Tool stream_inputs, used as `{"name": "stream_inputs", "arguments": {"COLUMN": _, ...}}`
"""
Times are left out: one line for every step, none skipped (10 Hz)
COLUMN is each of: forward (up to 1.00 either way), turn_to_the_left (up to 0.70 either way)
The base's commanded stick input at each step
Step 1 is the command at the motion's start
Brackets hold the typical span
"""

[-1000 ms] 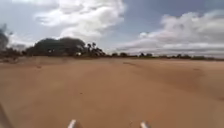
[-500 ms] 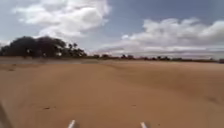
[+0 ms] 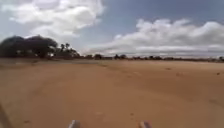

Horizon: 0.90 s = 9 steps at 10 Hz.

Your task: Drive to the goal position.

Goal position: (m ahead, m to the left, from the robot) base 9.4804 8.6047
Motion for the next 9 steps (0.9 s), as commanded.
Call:
{"name": "stream_inputs", "arguments": {"forward": 0.70, "turn_to_the_left": 0.00}}
{"name": "stream_inputs", "arguments": {"forward": 0.70, "turn_to_the_left": 0.00}}
{"name": "stream_inputs", "arguments": {"forward": 0.70, "turn_to_the_left": 0.00}}
{"name": "stream_inputs", "arguments": {"forward": 0.70, "turn_to_the_left": 0.00}}
{"name": "stream_inputs", "arguments": {"forward": 0.70, "turn_to_the_left": 0.00}}
{"name": "stream_inputs", "arguments": {"forward": 0.70, "turn_to_the_left": 0.00}}
{"name": "stream_inputs", "arguments": {"forward": 0.70, "turn_to_the_left": 0.00}}
{"name": "stream_inputs", "arguments": {"forward": 0.70, "turn_to_the_left": 0.00}}
{"name": "stream_inputs", "arguments": {"forward": 0.70, "turn_to_the_left": 0.00}}
